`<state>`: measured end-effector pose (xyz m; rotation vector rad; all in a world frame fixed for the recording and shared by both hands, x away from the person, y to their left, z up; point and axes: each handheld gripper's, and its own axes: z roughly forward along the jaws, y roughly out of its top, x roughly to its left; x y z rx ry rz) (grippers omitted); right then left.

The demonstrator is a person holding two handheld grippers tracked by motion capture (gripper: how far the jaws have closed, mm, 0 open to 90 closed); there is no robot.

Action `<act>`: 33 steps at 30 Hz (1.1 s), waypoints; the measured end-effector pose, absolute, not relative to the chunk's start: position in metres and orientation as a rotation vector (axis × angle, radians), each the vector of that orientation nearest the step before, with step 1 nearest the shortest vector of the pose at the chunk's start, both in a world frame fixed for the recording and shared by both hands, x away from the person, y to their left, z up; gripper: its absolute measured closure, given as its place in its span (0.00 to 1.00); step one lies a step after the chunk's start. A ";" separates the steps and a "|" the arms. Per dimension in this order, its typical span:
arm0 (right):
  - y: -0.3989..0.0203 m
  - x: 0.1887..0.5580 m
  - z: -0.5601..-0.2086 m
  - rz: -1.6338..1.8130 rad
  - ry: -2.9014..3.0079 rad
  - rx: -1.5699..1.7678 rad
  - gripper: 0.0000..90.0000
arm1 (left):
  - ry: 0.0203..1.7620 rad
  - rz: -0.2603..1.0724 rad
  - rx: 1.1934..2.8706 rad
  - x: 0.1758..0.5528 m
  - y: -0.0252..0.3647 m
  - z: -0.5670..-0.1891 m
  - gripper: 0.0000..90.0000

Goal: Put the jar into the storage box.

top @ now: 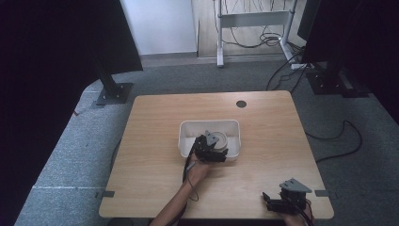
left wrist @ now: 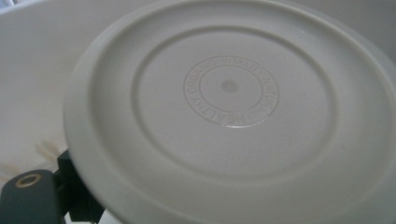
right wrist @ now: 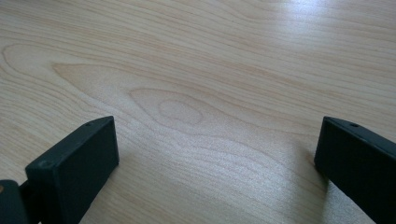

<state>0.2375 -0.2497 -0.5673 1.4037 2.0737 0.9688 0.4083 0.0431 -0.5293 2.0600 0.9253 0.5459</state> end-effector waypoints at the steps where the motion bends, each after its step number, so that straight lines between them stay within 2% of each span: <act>1: -0.250 0.238 -0.567 0.969 2.074 1.404 0.00 | 0.930 0.541 2.061 0.409 0.043 -0.530 0.12; 21: -0.250 0.238 -0.567 0.968 2.073 1.404 0.00 | 1.000 0.496 2.074 0.417 0.047 -0.529 0.11; 28: -0.250 0.238 -0.567 0.968 2.073 1.404 0.00 | 1.002 0.471 2.052 0.415 0.047 -0.523 0.04; 33: -0.250 0.238 -0.567 0.968 2.073 1.404 0.00 | 0.997 0.466 2.052 0.413 0.049 -0.521 0.03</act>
